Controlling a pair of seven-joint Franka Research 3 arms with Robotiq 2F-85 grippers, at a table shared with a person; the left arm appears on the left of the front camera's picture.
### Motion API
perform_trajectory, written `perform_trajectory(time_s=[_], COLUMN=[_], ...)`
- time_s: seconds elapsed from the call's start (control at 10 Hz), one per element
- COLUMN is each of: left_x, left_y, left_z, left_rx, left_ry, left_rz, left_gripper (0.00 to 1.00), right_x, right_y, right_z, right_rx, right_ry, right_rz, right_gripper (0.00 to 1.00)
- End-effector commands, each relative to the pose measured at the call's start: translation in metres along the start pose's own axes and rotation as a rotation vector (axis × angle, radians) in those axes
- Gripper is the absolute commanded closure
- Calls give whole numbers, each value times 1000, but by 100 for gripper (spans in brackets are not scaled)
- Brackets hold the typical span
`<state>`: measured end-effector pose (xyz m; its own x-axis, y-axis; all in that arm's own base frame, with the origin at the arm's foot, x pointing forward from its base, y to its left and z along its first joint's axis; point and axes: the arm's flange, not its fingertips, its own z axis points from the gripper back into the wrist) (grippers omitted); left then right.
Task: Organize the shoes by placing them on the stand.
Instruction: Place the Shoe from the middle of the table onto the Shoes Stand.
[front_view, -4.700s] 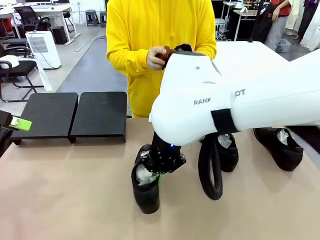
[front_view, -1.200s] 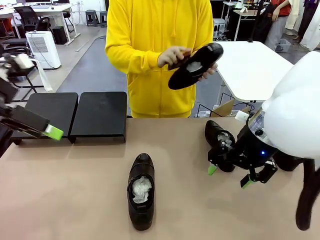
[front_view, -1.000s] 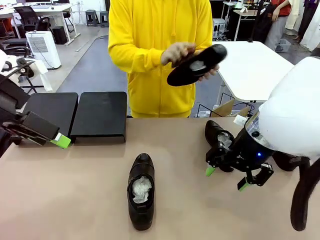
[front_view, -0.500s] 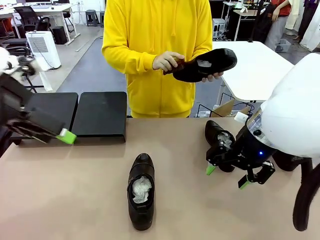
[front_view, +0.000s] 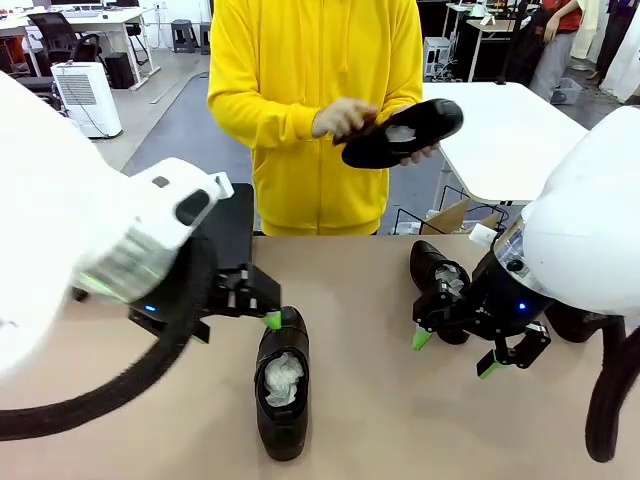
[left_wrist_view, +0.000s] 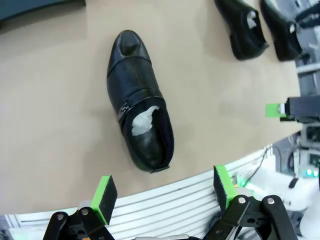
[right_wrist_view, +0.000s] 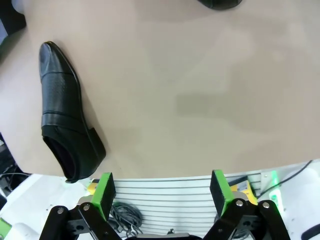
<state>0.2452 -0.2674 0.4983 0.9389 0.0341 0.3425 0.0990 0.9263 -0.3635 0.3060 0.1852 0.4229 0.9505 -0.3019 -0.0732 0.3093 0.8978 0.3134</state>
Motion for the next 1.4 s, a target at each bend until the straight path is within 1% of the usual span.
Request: perform_trajectory(time_s=[0.0,0.1,0.3,0.4,0.5,0.7,0.9,1.1,1.3], left_x=[-13,0,0,-1,-1,-4,-13,-13,-10], left_y=[18,0,0,-4,-22,-52,-72,-78,-78], left_z=[-15,0,0,-5,-15,-48,-86,-121,-145], left_rx=[53,0,0,17,53,96,151,200,210], left_ry=[-59,0,0,-17,9,69,115,133,145], left_rz=[44,0,0,10,-28,-91,-155,-151,-119], left_gripper=[0,0,0,0,0,0,0,0,0], right_x=[2,2,2,2,2,2,2,2,2], right_y=[-2,-2,-2,-2,-2,-2,-2,-2,-2], right_z=[1,1,1,1,1,1,1,1,1], right_rx=[-12,-12,-12,-12,-12,-12,-12,-12,-12], right_ry=[-2,-2,-2,-2,-2,-2,-2,-2,-2], right_rz=[12,12,12,12,12,12,12,12,12], right_gripper=[0,0,0,0,0,0,0,0,0])
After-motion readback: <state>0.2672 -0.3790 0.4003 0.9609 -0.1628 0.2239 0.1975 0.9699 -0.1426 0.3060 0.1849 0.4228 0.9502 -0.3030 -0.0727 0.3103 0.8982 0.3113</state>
